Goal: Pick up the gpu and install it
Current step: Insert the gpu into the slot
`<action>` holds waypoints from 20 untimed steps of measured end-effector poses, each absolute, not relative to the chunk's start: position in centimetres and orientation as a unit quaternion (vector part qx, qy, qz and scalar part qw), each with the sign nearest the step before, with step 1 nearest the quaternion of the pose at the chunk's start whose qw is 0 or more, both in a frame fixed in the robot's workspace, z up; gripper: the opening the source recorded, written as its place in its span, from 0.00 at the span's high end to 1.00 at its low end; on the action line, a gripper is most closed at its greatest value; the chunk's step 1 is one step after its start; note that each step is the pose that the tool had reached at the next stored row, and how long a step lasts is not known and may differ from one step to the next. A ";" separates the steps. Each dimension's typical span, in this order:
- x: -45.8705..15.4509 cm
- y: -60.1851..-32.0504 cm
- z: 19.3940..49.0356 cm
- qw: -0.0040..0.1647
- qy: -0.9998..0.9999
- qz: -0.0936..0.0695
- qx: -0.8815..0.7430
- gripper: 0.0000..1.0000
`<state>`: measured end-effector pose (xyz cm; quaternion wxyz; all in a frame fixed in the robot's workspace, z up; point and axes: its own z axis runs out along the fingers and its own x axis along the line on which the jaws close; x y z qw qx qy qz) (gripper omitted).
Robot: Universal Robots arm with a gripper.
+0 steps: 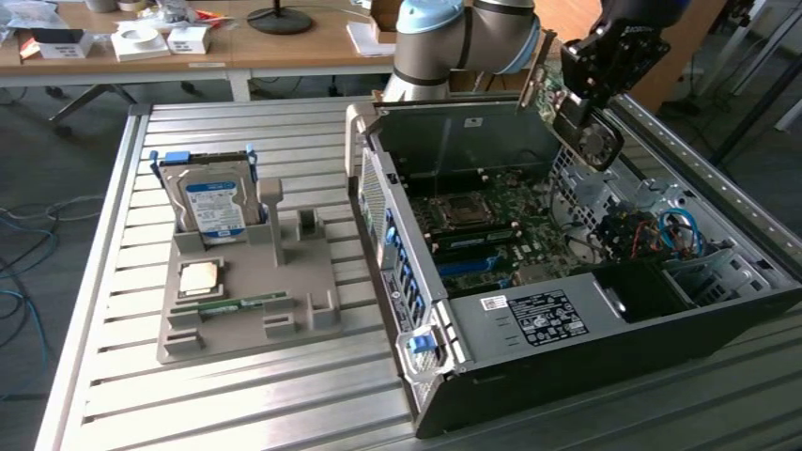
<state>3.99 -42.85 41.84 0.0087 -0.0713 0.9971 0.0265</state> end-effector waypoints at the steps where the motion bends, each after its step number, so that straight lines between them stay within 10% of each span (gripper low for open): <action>1: 4.0 -42.8 41.8 0.008 0.997 0.026 -0.078 0.74; 20: 4.0 -42.8 41.5 0.004 0.970 0.024 -0.243 0.74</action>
